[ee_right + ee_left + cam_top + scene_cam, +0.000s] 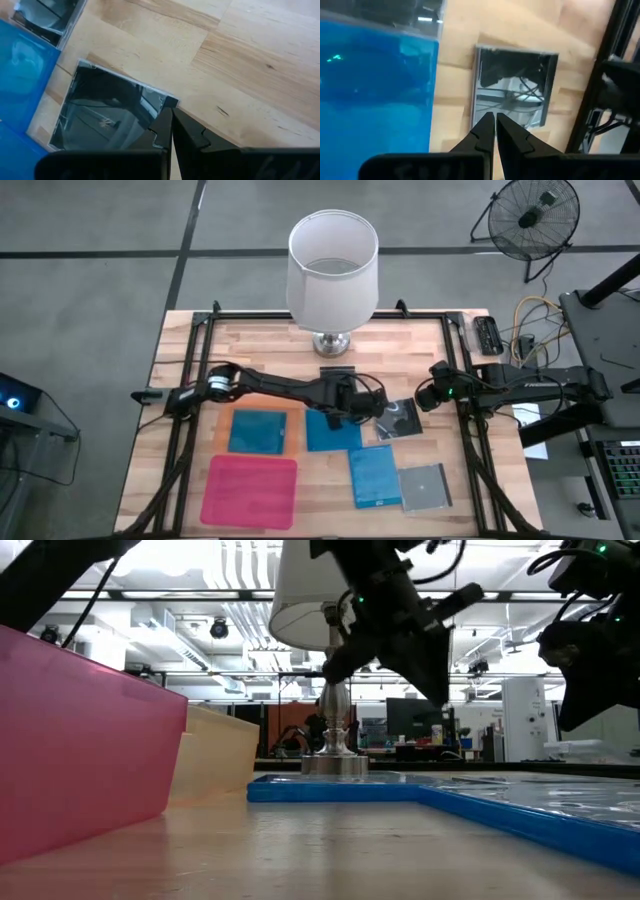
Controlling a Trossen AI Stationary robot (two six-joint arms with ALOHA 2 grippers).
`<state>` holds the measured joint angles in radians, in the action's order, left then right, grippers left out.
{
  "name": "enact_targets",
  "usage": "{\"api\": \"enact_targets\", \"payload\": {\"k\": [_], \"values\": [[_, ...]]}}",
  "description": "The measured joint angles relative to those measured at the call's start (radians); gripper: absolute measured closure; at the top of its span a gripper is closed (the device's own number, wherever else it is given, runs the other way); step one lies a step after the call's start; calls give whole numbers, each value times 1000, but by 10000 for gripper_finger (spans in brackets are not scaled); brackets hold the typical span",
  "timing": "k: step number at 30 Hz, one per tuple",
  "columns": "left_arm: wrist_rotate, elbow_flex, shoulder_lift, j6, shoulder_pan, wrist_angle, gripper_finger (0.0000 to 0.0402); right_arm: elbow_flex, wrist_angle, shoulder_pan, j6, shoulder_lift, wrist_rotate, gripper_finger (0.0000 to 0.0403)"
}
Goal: Pick & place jewel cases by type
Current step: Put the middle right black CD case into the pink bin
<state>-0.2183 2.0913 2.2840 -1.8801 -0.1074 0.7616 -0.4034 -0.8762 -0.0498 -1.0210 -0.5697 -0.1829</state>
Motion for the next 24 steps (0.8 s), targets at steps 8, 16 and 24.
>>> {"api": "enact_targets", "payload": {"k": [8,16,24], "values": [[41,198,161,-7,-8,4,401,0,-11,0,35,1,12,394],[48,119,150,-54,-21,6,401,2,-7,4,48,6,34,394],[44,120,150,-34,-14,20,401,2,0,4,50,5,34,394]]}}
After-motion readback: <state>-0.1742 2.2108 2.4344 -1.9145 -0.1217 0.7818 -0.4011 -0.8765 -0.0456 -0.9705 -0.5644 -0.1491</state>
